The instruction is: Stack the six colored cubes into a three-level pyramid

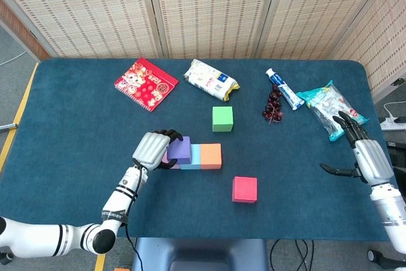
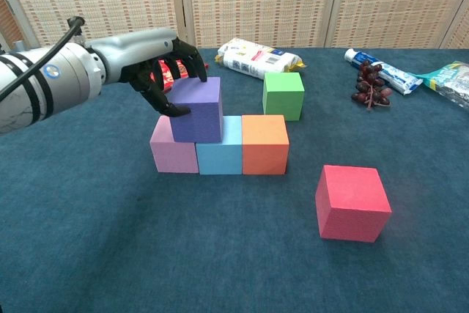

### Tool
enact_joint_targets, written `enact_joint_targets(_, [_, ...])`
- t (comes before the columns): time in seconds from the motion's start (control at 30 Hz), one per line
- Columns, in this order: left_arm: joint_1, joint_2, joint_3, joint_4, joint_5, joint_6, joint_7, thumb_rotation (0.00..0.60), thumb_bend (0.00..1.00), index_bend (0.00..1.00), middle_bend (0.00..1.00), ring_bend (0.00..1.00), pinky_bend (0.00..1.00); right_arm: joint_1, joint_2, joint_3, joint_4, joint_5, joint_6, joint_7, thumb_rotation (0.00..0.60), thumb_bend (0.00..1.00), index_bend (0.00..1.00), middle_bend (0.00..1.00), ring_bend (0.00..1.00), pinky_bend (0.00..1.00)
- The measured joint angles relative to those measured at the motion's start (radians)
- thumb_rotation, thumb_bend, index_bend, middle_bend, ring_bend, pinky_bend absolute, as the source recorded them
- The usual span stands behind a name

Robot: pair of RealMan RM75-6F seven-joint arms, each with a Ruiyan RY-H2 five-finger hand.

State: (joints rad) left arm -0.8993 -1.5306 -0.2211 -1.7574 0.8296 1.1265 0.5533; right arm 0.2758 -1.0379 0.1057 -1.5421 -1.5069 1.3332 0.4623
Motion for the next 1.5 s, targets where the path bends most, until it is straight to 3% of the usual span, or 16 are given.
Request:
enact_joint_targets(1.27, [0.008, 0.011, 0.004, 0.015, 0.028, -0.026, -0.016, 0.600, 0.31, 0.20, 0.30, 0.25, 0.34, -0.003, 0.003, 0.006, -0.009, 0.006, -0.001, -0.010, 0.600, 0.24, 0.00, 0.08, 0.06, 0.22])
enact_joint_targets(1.5, [0.010, 0.006, 0.012, 0.019, 0.022, -0.038, -0.019, 0.600, 0.32, 0.10, 0.23, 0.17, 0.33, -0.004, 0.003, 0.006, -0.011, 0.006, 0.000, -0.012, 0.600, 0.24, 0.00, 0.08, 0.06, 0.22])
